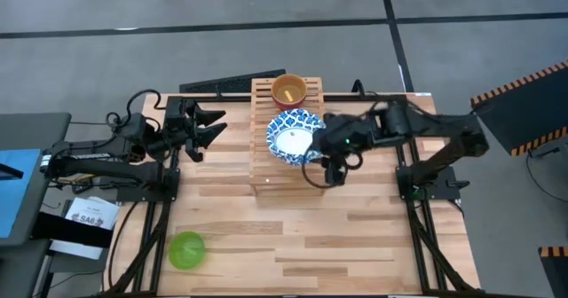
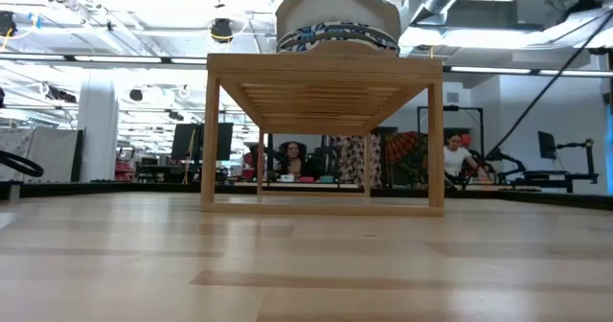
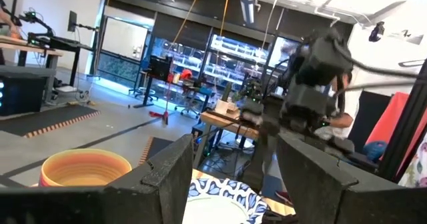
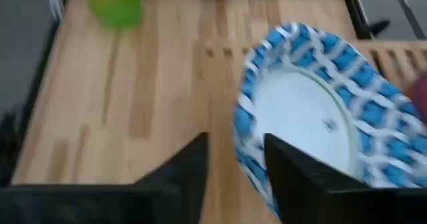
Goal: Place and stack bowls onto a shelf
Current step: Stack the blue patterned bowl on top of the blue patterned bowl on the shelf
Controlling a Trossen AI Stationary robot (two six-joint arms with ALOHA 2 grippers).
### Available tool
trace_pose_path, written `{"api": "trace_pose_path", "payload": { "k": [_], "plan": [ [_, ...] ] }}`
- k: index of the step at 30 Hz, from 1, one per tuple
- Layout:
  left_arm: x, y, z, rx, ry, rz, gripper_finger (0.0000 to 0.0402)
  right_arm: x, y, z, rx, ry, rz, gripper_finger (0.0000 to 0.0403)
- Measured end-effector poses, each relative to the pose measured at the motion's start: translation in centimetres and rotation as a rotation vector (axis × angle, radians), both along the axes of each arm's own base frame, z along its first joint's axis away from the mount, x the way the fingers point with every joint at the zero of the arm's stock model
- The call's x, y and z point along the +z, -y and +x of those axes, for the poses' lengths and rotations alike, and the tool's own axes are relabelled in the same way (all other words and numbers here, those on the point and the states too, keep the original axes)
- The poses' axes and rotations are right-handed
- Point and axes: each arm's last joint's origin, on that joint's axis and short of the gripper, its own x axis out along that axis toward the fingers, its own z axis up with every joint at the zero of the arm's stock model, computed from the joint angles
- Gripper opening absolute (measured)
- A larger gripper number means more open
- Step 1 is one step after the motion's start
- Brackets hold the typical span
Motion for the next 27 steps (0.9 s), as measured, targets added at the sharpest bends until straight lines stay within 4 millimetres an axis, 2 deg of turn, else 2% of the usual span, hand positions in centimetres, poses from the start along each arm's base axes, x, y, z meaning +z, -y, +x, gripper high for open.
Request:
{"api": "trace_pose_path", "payload": {
  "k": [3,5,6,10,15,23,27],
  "plan": [
    [0.0,0.0,0.0,0.000,0.000,0.000,0.0199,-1.7,-0.6,0.7,-0.013,0.156,0.059,0.0099],
    [0.0,0.0,0.0,0.001,0.000,0.000,0.0199,-2.2,-0.8,1.6,0.006,0.265,0.113,0.0038],
    [0.0,0.0,0.0,0.001,0.000,0.000,0.0199,-2.3,-1.0,2.3,0.020,0.322,0.136,0.0022],
    [0.0,0.0,0.0,0.003,0.000,-0.001,0.0199,-2.9,-1.0,5.3,0.018,0.408,0.148,0.0020],
    [0.0,0.0,0.0,0.005,0.000,-0.002,0.0199,-4.5,-0.5,7.6,-0.005,0.367,0.135,0.0017],
    [0.0,0.0,0.0,0.009,0.000,-0.003,0.0199,-4.7,0.9,7.6,-0.020,0.340,0.104,0.0017],
    [0.0,0.0,0.0,0.009,0.000,-0.002,0.0199,-5.6,1.7,7.6,-0.045,0.270,0.097,0.0017]
  ]
}}
